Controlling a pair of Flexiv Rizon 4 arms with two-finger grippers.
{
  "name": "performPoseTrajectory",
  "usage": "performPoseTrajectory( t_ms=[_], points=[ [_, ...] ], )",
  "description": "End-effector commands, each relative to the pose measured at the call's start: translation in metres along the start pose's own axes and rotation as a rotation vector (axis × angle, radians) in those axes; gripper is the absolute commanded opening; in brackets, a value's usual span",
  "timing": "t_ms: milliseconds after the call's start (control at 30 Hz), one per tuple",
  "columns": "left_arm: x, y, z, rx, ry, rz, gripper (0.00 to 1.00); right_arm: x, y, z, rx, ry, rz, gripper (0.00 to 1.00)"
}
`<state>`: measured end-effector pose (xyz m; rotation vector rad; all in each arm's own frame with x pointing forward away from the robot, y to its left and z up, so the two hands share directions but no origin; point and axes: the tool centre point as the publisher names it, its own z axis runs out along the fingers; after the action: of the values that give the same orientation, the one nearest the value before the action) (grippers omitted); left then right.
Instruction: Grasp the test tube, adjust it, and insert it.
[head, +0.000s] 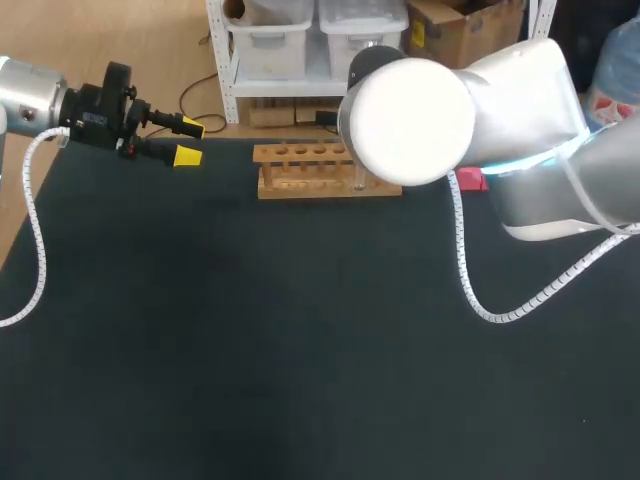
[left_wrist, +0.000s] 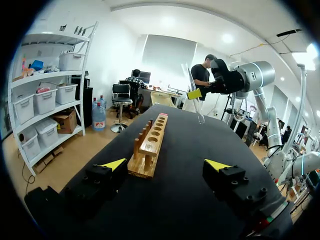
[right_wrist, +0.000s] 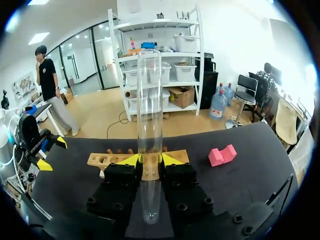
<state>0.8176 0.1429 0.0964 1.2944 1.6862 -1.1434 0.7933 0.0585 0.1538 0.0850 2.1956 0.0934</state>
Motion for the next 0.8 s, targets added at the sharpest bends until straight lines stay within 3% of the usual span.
performPoseTrajectory(
  t_ms=[33, 167, 500, 800],
  points=[
    [0.001, 0.0, 0.0, 0.0, -0.002, 0.002, 1.0, 0.001, -0.001, -0.001, -0.003, -0.006, 0.001, 0.0],
    [0.001, 0.0, 0.0, 0.0, -0.002, 0.002, 1.0, 0.001, -0.001, -0.001, -0.003, -0.006, 0.001, 0.0],
    [0.001, 0.0, 0.0, 0.0, -0.002, 0.002, 1.0, -0.023, 0.003, 0.009, 0.03, -0.295, 0.021, 0.0],
    [0.001, 0.0, 0.0, 0.0, -0.002, 0.002, 1.0, -0.04, 0.003, 0.018, 0.048, -0.4, 0.031, 0.0]
  ],
)
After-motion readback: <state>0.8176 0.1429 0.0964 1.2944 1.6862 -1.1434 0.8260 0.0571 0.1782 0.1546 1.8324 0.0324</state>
